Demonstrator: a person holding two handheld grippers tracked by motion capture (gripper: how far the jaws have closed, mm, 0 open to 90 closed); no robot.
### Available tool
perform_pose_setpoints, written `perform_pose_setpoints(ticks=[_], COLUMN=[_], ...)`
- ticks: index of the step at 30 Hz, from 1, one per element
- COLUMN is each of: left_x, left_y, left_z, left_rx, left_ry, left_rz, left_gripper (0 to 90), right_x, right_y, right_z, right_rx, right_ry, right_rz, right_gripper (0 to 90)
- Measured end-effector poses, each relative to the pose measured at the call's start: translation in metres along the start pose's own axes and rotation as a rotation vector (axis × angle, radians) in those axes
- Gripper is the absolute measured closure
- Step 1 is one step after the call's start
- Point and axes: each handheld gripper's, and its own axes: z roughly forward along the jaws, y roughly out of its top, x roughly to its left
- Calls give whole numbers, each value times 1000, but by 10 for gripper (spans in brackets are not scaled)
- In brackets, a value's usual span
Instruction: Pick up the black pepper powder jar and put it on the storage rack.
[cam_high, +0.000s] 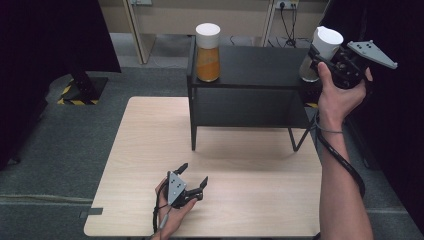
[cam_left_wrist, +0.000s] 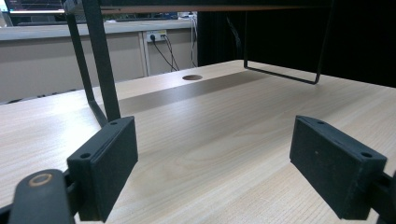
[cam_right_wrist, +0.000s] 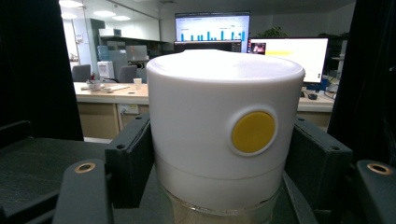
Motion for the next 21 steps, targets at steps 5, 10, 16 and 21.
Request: perform_pose_setpoints(ticks=[5, 10, 16, 21], left_x=[0, 0, -1, -1], left_y=[0, 0, 0, 0], left_z=[0, 0, 0, 0], left_rx=[0, 1, 1, 0], left_ry=[0, 0, 1, 2], left_rz=[0, 5, 6, 5], left_gripper=[146, 146, 146, 146], right_x=[1, 1, 2, 2], right_y=[-1, 0, -2, -4], right_z=[1, 4, 8, 11], right_rx=[2, 5, 1, -3], right_ry=[1, 3, -3, -4], right_rz=[-9, -17, -13, -1], right_gripper=[303, 302, 301, 300])
